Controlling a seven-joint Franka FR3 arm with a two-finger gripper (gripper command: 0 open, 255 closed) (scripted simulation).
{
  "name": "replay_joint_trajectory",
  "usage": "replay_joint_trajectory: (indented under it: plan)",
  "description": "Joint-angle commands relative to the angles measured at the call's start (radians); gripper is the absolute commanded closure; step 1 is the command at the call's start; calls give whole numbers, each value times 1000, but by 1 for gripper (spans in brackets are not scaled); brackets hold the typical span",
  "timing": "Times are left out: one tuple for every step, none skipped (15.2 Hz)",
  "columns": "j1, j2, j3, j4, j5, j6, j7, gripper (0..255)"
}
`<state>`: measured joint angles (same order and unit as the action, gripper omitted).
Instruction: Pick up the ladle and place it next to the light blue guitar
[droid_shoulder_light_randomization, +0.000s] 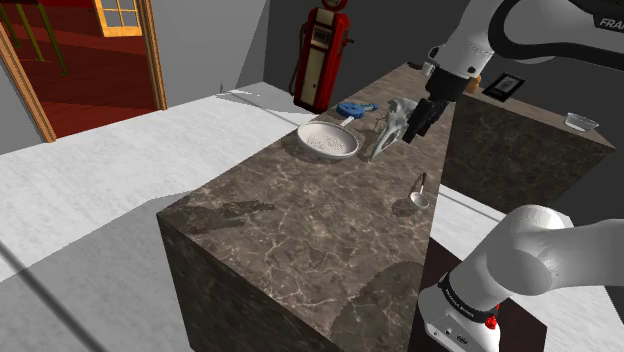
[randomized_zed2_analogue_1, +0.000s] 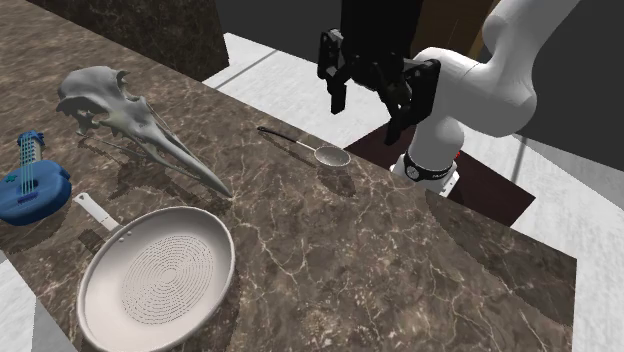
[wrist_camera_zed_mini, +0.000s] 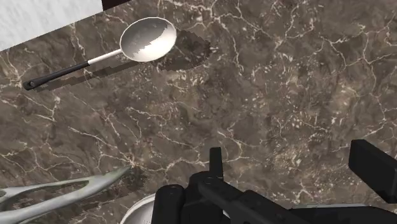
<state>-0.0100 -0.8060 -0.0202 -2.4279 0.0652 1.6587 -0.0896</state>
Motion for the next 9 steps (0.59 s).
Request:
replay_joint_trajectory:
  plan:
    - [0,0,0,0,0,0,0,0]
    - [-22,10,-6,-15,-2,25,28,0]
    - [-45,19,-12,-30,-5,50,57,0]
    - [-67,29,-19,-45,-7,75,85,0]
    - [-90,38,-25,-60,-10,100,113,0]
    - [-113,47,-31,-75,-12,124,141,0]
    - [-135,56,-38,-90,-15,148,169,0]
    - [-158,64,-45,-105,-17,173,197,0]
    - [-181,73,-51,-121,-20,197,225,0]
